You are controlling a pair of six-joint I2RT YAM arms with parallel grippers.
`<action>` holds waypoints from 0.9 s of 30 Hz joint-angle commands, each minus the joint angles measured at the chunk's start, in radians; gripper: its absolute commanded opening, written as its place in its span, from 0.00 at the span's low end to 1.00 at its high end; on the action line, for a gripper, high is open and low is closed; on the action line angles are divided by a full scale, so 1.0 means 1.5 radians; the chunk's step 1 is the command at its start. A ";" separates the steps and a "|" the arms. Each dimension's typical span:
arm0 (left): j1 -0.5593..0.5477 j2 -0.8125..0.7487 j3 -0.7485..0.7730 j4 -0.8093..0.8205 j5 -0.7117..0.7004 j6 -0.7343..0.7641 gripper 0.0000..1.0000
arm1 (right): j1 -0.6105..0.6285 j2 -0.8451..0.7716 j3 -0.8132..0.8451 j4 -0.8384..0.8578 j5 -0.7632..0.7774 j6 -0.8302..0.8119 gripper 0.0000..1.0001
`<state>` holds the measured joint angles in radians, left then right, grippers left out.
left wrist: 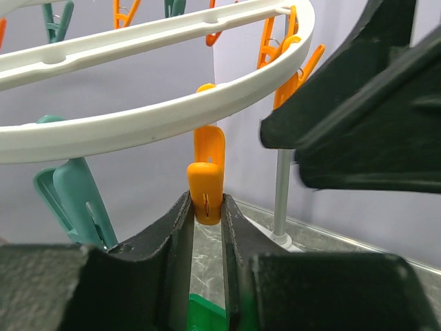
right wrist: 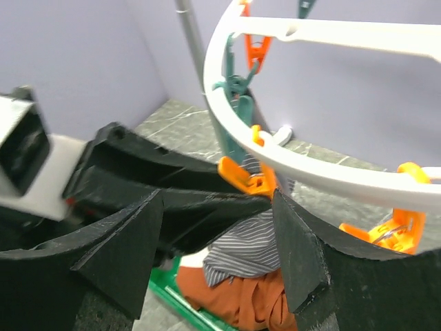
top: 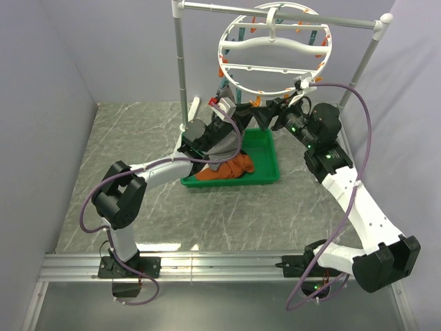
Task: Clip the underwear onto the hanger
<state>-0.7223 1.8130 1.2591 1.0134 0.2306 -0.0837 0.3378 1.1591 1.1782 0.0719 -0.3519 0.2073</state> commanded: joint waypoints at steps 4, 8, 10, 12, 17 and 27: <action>-0.001 -0.025 0.000 0.032 0.024 -0.005 0.13 | 0.017 0.027 0.024 0.054 0.052 -0.023 0.71; -0.003 -0.030 -0.003 0.027 0.024 0.000 0.11 | 0.022 0.038 0.030 0.058 0.065 -0.031 0.71; -0.005 -0.032 -0.005 0.027 0.025 0.005 0.10 | 0.025 0.041 0.032 0.060 0.072 -0.032 0.70; -0.008 -0.035 -0.011 0.027 0.026 0.009 0.10 | 0.027 0.044 0.034 0.060 0.088 -0.033 0.67; -0.009 -0.039 -0.015 0.025 0.030 0.019 0.10 | 0.036 0.057 0.040 0.060 0.118 -0.043 0.62; -0.012 -0.043 -0.013 0.000 0.035 0.033 0.23 | 0.042 0.074 0.071 0.032 0.137 -0.049 0.28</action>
<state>-0.7269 1.8034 1.2411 1.0039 0.2420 -0.0597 0.3946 1.2640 1.2194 0.0834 -0.1650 0.1368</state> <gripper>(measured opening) 0.233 0.334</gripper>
